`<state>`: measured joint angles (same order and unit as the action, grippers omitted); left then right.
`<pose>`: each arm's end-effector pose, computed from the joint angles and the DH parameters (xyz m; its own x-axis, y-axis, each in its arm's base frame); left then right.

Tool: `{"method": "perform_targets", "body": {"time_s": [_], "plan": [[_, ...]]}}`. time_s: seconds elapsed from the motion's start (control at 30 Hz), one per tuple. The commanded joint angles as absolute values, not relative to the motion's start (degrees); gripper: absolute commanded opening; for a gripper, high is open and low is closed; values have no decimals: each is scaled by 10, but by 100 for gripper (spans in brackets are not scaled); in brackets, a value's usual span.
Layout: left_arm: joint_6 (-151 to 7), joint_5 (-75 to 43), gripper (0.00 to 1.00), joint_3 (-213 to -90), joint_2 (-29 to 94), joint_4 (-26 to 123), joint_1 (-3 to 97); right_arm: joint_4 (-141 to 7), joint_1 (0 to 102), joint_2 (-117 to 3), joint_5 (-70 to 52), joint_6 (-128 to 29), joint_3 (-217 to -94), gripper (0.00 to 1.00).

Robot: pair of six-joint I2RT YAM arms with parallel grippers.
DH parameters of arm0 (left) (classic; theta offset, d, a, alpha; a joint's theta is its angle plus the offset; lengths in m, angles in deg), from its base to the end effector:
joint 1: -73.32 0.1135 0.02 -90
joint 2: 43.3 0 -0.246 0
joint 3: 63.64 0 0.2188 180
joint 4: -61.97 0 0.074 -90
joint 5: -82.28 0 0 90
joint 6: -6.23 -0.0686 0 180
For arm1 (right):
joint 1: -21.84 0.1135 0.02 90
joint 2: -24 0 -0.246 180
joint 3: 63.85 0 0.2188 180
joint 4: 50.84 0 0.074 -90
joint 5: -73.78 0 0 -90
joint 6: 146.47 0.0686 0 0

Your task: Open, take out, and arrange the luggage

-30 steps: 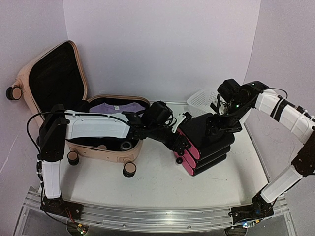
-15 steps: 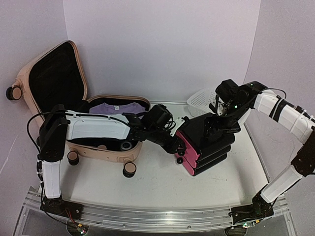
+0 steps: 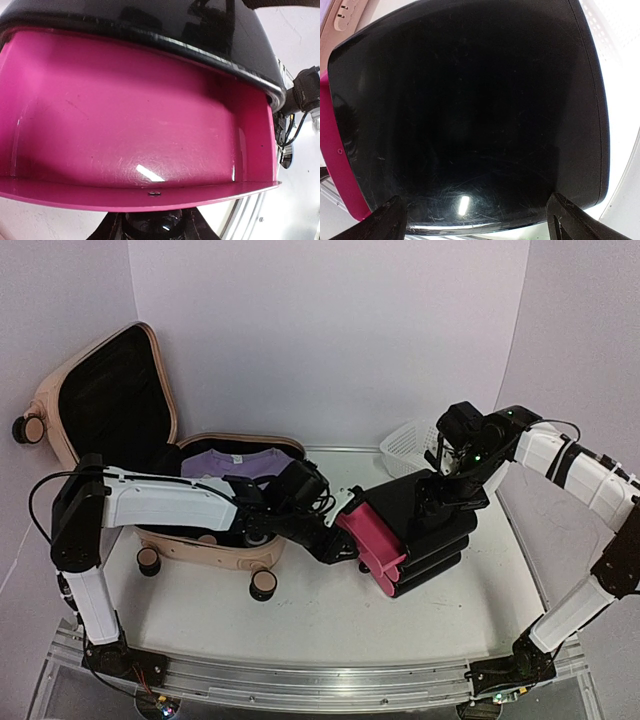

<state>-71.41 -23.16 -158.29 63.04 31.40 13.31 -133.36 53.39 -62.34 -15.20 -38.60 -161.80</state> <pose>0.1877 -0.3618 0.2110 -0.5281 0.5024 -0.6846 0.8398 0.4286 -0.3333 0.2254 0.1398 0.2683 -0.9285 -0.2101 -0.3061 -0.2555 0.9598 0.1164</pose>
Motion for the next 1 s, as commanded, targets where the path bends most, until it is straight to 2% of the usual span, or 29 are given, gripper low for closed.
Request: {"method": "perform_targets", "body": {"time_s": [0.0, 0.1, 0.13, 0.2, 0.3, 0.47, 0.6, 0.73, 0.87, 0.97], "plan": [[-714, -246, 34, -1559, 569, 292, 132, -1327, 534, -633, -153, -382, -1609, 98], [-734, -239, 65, -1569, 551, 244, 132, -1327, 534, -633, -149, -385, -1611, 98], [-741, -225, 72, -1572, 540, 229, 133, -1327, 534, -633, -148, -386, -1611, 98], [-757, -198, 80, -1572, 510, 204, 136, -1328, 534, -633, -148, -387, -1609, 98], [-770, -163, 86, -1561, 451, 177, 158, -1327, 534, -634, -144, -387, -1607, 98], [-781, -108, 99, -1531, 375, 102, 282, -1324, 534, -642, -134, -385, -1602, 98], [-816, -3, 99, -1566, 399, 22, 393, -1321, 534, -639, -127, -382, -1599, 98], [-848, -24, 97, -1628, 466, -14, 492, -1319, 534, -631, -124, -377, -1596, 98], [-869, 33, 90, -1707, 563, -28, 512, -1303, 535, -625, -113, -368, -1584, 98], [-921, 16, 91, -1774, 641, -42, 513, -1296, 535, -626, -101, -366, -1583, 98]]}}
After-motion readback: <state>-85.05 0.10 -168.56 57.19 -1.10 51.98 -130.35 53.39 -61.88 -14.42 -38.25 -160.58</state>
